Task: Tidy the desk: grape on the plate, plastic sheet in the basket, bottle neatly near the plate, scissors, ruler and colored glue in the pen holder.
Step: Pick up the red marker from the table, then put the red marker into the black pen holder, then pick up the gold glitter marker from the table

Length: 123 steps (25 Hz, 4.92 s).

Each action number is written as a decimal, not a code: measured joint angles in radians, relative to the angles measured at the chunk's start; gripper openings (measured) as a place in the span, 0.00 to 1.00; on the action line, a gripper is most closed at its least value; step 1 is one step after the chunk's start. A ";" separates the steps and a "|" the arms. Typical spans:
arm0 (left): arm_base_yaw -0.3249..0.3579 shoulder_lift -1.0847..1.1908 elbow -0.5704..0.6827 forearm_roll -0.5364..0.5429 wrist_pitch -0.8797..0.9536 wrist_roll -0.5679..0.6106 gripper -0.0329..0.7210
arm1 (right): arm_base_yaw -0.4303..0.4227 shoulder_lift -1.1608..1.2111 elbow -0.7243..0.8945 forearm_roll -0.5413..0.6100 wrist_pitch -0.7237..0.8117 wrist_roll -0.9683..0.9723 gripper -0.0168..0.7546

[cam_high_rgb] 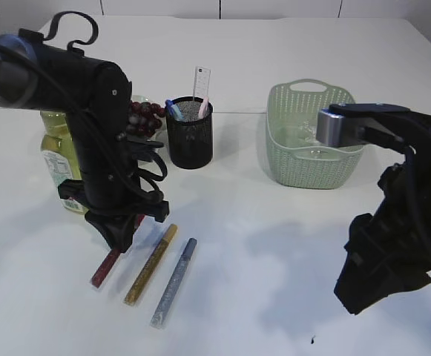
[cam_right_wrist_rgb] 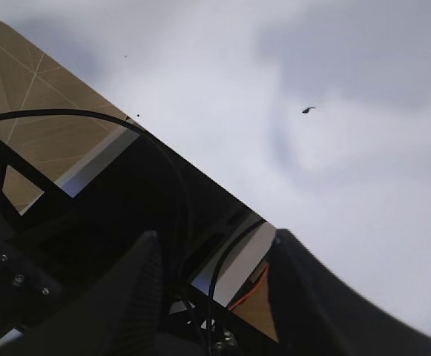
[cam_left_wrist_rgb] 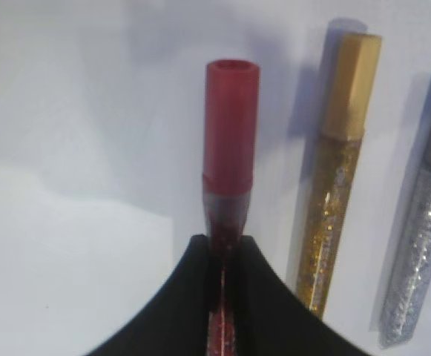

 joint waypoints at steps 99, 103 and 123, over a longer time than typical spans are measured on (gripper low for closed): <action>0.025 -0.351 0.048 0.032 -0.610 0.001 0.45 | 0.000 0.000 0.000 0.007 0.000 -0.018 0.51; 0.000 -0.391 0.036 0.011 -0.319 0.001 0.45 | 0.000 0.000 0.000 0.007 0.000 -0.018 0.51; -0.139 -0.186 0.028 -0.014 0.083 -0.002 0.44 | 0.000 0.000 0.000 0.038 0.000 -0.020 0.51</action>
